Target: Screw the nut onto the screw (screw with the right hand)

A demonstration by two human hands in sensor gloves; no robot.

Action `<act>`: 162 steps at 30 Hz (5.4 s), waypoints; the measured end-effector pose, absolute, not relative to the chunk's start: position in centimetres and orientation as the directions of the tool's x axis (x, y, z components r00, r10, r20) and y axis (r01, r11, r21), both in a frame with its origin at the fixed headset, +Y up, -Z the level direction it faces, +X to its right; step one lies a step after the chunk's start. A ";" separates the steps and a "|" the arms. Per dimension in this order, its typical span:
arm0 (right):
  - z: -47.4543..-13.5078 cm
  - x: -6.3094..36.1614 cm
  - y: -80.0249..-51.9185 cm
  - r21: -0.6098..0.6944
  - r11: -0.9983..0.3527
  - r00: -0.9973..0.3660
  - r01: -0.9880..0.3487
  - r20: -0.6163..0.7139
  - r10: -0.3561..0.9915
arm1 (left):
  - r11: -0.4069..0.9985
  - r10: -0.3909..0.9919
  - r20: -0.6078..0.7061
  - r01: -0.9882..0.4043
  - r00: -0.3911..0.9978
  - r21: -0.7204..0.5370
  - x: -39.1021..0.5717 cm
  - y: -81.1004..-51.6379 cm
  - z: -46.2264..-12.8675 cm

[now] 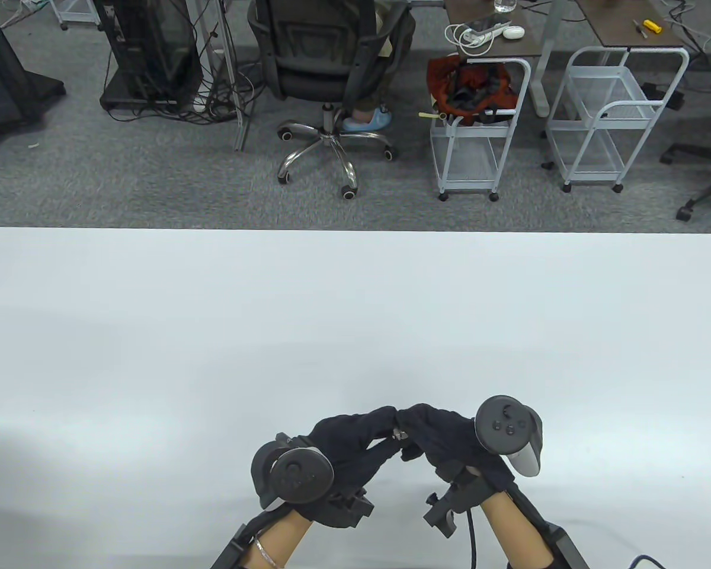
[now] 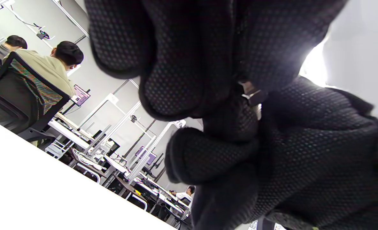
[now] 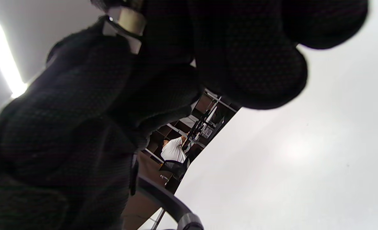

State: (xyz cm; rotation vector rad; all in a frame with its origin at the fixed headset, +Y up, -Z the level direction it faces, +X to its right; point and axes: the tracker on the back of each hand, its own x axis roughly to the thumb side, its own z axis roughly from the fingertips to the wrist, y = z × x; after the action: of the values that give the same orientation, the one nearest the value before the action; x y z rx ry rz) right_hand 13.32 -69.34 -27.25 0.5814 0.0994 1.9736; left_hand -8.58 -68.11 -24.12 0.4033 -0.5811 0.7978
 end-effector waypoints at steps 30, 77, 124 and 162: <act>-27.2 13.3 -69.3 0.284 -0.418 -0.310 -0.863 0.357 0.881 | 0.605 0.573 0.621 -0.787 0.536 0.120 -8.7 -68.0 -24.1; -26.9 13.3 -68.6 0.296 -0.432 -0.311 -0.852 0.376 0.873 | 0.580 0.592 0.621 -0.807 0.514 0.116 -8.8 -67.7 -23.8; -27.3 9.3 -72.2 0.197 -0.962 -0.851 -0.189 0.456 0.261 | 0.818 0.348 0.543 -0.530 0.764 0.222 -11.7 -68.9 -26.2; -26.3 11.2 -69.3 -0.205 -0.956 -0.873 -0.211 0.480 0.089 | 0.812 0.369 0.554 -0.549 0.747 0.199 -11.4 -69.0 -26.2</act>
State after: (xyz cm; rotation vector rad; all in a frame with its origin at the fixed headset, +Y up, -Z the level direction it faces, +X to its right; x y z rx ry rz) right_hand 11.23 -69.29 -26.34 0.7182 -0.3792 2.8724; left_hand -11.45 -68.99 -26.16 0.3652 -0.5213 0.5142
